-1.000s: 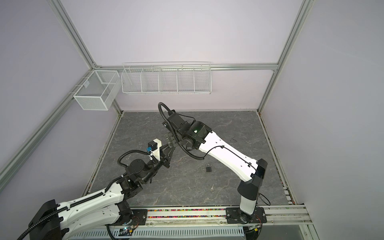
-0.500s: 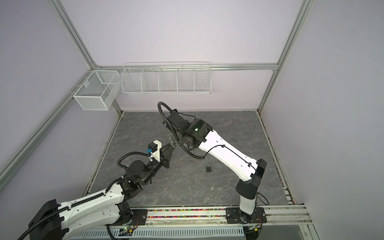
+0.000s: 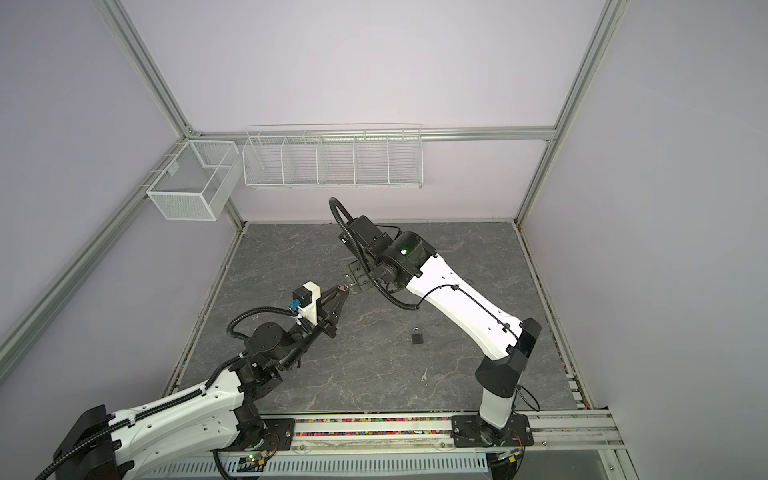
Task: Unlock with the key
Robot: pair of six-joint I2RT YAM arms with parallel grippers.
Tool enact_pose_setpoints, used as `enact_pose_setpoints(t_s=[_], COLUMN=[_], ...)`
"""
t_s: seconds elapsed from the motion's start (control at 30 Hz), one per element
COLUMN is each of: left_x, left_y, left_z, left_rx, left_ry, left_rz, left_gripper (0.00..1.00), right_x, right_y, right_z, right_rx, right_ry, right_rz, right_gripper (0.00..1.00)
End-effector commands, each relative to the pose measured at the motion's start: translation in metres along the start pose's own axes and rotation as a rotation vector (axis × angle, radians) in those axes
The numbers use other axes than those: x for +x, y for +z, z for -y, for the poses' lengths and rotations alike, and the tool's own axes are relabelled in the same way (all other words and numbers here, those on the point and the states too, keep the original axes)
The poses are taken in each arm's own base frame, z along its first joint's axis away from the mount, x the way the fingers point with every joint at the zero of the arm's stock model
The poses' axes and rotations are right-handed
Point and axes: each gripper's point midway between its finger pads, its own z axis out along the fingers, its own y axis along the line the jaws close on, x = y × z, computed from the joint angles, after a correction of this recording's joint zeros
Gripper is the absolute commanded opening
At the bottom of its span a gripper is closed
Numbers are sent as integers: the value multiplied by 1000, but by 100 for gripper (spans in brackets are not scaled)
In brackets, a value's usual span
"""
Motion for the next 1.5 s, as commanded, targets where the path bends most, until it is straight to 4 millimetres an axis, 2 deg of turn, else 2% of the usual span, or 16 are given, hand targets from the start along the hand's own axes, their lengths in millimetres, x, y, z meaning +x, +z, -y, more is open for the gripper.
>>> enact_pose_setpoints(t_s=[0.0,0.2,0.3,0.4,0.57,0.73,0.9,1.1,1.47], left_x=[-3,-3,-4,-8,-11,-12,-13,-15,-15], left_y=[1,4,4,5,6,6,6,5,4], left_z=[-1,-14,-14,-14,-12,-12,-12,-12,-14], left_rx=[-13,-93,-100,-99,-90,-90,-88,-91,-97], left_ry=[11,-34,-43,-53,-60,-72,-75,-77,-77], left_rz=[-3,-46,-55,-50,-51,-51,-50,-47,-45], left_gripper=[0,0,0,0,0,0,0,0,0], right_x=[2,7,10,10,7,5,6,11,13], right_y=[-17,-30,-33,-34,-25,-16,-9,1,1], right_z=[8,1,-10,-24,-34,-32,-39,-28,-24], right_rx=[5,-63,-110,-166,-192,-165,-190,-124,-112], right_ry=[-22,-34,-50,-67,-69,-60,-63,-63,-60], right_rz=[21,57,58,65,60,61,44,22,21], right_gripper=[96,96,96,96,96,97,97,97,97])
